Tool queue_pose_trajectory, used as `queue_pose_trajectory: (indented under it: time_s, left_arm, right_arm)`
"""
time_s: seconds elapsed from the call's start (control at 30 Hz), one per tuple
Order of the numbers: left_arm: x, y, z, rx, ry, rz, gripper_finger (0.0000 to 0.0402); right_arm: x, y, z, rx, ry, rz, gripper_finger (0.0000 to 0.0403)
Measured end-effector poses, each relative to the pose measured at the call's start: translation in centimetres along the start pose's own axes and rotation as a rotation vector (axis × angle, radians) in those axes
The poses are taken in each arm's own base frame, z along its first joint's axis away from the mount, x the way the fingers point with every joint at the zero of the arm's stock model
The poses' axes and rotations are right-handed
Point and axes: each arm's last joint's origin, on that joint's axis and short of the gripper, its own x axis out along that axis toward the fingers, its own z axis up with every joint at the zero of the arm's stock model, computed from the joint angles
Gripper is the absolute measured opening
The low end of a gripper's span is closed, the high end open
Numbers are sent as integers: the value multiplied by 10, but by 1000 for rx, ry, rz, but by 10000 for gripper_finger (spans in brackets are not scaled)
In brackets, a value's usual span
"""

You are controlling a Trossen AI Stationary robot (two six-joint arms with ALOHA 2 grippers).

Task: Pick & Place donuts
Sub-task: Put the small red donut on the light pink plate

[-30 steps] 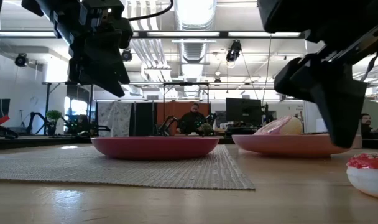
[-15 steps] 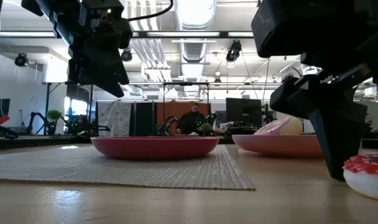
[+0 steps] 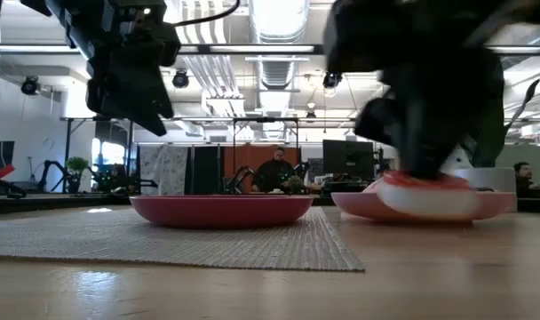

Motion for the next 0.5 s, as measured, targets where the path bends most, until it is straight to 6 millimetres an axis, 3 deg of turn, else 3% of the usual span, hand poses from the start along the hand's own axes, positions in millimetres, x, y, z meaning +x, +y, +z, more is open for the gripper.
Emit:
queue_pose_trajectory:
  time_s: [0.23, 0.37, 0.5]
  left_arm:
    - [-19, 0, -14, -21, -45, 77, 131]
    - [-27, 0, -17, -46, -71, 87, 130]
    - [-31, 2, -18, -60, -82, 97, 130]
  right_arm:
    - [-36, -71, 49, 130, -176, -44, 24]
    - [-37, -109, 75, 172, -209, -54, 24]
    - [-26, -126, 94, 149, -191, -7, 28]
